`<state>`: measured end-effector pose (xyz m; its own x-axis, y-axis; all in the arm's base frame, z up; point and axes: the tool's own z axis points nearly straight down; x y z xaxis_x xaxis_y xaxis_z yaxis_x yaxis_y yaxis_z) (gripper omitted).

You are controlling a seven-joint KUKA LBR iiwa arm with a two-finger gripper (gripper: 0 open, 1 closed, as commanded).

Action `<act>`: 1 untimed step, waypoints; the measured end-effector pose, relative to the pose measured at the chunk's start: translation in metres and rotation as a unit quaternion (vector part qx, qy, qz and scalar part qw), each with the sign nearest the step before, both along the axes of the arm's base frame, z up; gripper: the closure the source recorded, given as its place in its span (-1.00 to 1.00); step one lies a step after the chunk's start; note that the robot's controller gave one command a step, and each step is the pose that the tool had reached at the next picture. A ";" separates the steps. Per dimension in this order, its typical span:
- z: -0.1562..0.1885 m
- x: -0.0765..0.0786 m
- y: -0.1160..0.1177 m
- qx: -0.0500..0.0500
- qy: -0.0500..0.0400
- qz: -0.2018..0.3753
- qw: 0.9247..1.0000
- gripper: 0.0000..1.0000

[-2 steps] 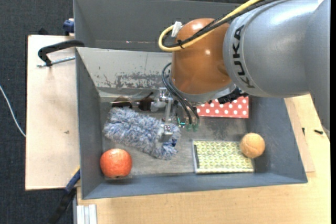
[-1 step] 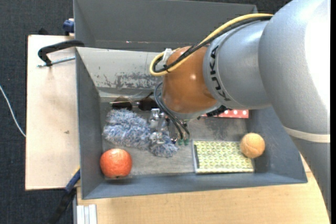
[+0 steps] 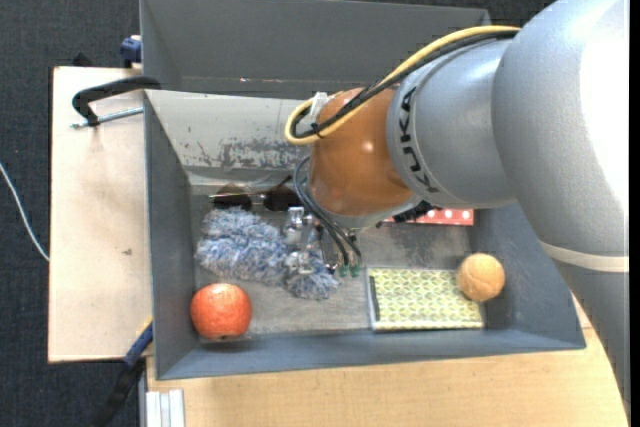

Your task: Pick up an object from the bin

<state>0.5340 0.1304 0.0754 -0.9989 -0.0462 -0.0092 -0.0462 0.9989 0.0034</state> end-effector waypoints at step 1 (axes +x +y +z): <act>0.146 0.011 -0.008 -0.001 0.002 -0.021 1.000 1.00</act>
Offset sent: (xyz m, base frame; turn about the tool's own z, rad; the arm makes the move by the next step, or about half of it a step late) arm 0.0000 0.0000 0.0000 0.0000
